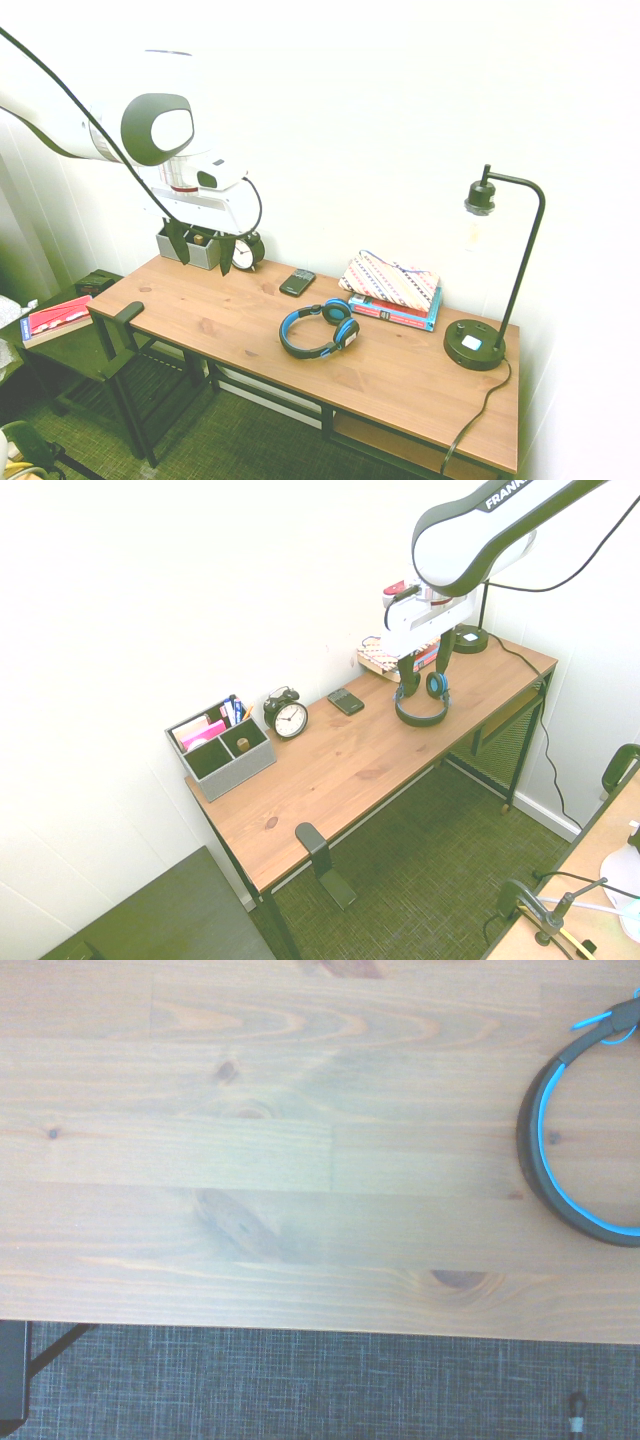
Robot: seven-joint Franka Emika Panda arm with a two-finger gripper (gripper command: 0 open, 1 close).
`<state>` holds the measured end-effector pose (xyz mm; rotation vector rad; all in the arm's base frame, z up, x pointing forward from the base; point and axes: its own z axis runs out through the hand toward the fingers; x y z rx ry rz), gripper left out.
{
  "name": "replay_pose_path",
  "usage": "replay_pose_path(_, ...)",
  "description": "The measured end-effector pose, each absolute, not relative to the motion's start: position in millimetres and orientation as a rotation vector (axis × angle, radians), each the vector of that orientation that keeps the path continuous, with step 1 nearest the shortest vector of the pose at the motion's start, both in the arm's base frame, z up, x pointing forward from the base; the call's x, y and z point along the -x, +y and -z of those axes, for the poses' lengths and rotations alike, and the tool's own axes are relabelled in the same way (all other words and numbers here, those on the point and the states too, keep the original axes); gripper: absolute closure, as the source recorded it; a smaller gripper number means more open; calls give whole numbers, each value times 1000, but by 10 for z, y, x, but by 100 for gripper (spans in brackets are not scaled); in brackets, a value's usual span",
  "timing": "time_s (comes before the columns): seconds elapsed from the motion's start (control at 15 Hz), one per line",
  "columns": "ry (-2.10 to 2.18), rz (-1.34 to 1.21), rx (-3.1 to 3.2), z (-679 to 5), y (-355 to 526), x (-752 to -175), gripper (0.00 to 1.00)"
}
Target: Hang the headphone
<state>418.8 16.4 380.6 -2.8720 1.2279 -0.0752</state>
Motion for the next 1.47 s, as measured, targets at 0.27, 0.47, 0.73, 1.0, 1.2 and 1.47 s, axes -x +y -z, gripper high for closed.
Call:
replay_pose_path(0.27, 1125, 129, 2875, -3775, 147, -4225, 0)
replay_pose_path(0.47, 927, 165, 2977, -3520, -9, -4216, 0)
replay_pose_path(0.73, 805, 124, 3089, -2990, -444, -4276, 0)
replay_pose_path(1.0, 770, 102, 3096, -2374, -540, -4315, 0)
replay_pose_path(1.2, 732, 128, 3123, -2126, -611, -4384, 100)
replay_pose_path(1.47, 748, 164, 3131, -1930, -596, -4720, 100)
